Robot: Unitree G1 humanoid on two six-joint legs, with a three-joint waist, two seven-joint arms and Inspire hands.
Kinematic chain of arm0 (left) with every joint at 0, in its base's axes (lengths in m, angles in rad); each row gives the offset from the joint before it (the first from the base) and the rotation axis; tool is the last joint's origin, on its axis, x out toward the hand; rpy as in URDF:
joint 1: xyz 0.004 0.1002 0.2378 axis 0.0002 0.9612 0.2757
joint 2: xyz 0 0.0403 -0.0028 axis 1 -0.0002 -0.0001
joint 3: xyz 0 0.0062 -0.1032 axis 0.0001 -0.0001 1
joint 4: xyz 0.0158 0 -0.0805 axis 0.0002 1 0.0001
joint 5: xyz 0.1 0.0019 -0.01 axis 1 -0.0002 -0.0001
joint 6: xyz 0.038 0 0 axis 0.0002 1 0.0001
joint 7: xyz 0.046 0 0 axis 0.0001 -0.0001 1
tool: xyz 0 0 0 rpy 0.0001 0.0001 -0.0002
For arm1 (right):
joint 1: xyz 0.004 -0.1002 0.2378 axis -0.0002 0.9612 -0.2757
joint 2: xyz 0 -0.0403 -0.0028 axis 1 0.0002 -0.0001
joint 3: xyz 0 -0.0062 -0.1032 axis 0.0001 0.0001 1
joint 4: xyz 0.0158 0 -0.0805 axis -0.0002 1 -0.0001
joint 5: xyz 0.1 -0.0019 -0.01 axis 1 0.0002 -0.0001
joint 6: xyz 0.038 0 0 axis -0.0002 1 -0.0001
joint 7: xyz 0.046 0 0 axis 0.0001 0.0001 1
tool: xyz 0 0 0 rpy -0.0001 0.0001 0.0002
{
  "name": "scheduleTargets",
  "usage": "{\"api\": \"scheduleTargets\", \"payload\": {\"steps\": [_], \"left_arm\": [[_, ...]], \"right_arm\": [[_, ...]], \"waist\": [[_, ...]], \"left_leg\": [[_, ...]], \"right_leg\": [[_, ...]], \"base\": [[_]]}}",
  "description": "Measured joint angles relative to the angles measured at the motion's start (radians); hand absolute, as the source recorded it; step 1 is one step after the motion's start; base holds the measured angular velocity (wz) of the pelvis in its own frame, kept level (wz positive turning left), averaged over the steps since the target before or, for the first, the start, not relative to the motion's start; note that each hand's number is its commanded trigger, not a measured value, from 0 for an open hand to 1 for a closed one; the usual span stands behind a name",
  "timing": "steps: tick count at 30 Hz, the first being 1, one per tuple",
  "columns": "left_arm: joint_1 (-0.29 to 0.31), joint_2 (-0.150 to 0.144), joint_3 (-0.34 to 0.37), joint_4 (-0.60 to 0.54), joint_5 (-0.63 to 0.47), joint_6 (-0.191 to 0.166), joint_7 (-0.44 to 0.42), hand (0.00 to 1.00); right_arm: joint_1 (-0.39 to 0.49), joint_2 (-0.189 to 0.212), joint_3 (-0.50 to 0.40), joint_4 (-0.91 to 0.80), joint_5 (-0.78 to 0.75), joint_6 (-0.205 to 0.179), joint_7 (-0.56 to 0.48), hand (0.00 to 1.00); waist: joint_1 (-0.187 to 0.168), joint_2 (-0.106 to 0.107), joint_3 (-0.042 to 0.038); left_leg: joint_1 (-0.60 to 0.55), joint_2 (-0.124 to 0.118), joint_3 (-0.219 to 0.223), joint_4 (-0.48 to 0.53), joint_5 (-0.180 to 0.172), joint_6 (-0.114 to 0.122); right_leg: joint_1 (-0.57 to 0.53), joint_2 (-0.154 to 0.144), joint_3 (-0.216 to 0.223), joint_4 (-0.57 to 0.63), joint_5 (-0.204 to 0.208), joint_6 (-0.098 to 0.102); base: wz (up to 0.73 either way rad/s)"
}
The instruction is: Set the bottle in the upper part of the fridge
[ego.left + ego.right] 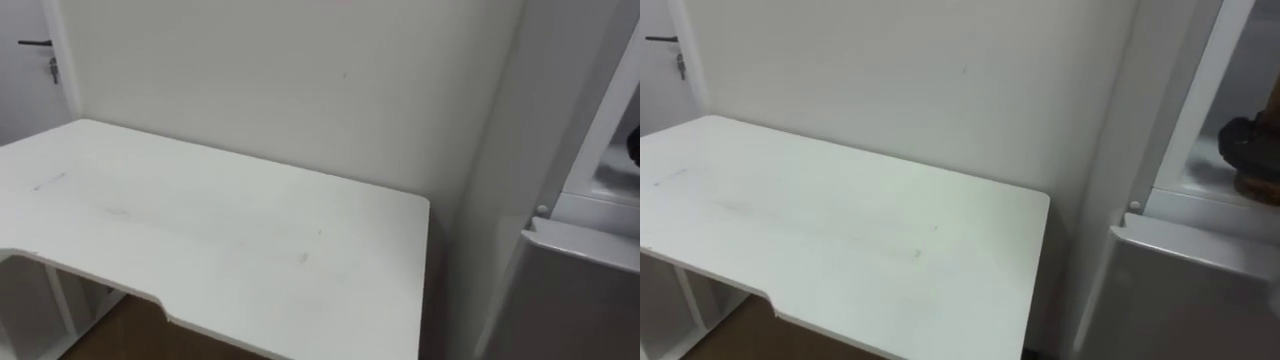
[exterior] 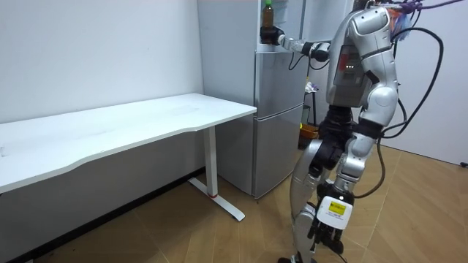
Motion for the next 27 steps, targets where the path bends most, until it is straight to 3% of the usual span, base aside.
{"api": "scheduleTargets", "payload": {"steps": [2,9,27], "left_arm": [[0.0,0.006,0.0,0.001,0.0,0.001,-0.001,0.0],[-0.001,0.012,-0.004,0.0,0.0,0.006,-0.001,0.0],[-0.001,0.017,-0.033,-0.025,-0.003,0.006,0.002,0.0]], "right_arm": [[-0.03,-0.002,0.022,0.044,0.014,-0.012,0.004,0.0],[-0.074,-0.003,0.056,0.114,0.037,-0.026,0.05,0.0],[-0.074,-0.003,0.073,0.15,0.027,-0.07,0.093,0.0]], "waist": [[0.001,0.001,0.0008],[0.006,0.003,0.0002],[0.003,0.005,0.001]], "left_leg": [[-0.011,0.006,-0.001,0.009,0.001,-0.002],[-0.021,0.021,-0.004,0.013,0.009,-0.01],[-0.019,0.023,-0.009,0.014,0.015,-0.013]], "right_leg": [[-0.006,0.006,0.0,0.0,0.003,-0.005],[-0.007,0.026,0.004,-0.032,0.016,-0.017],[0.0,0.031,0.003,-0.035,0.02,-0.02]], "base": [[-0.02],[-0.01],[0.0]]}}
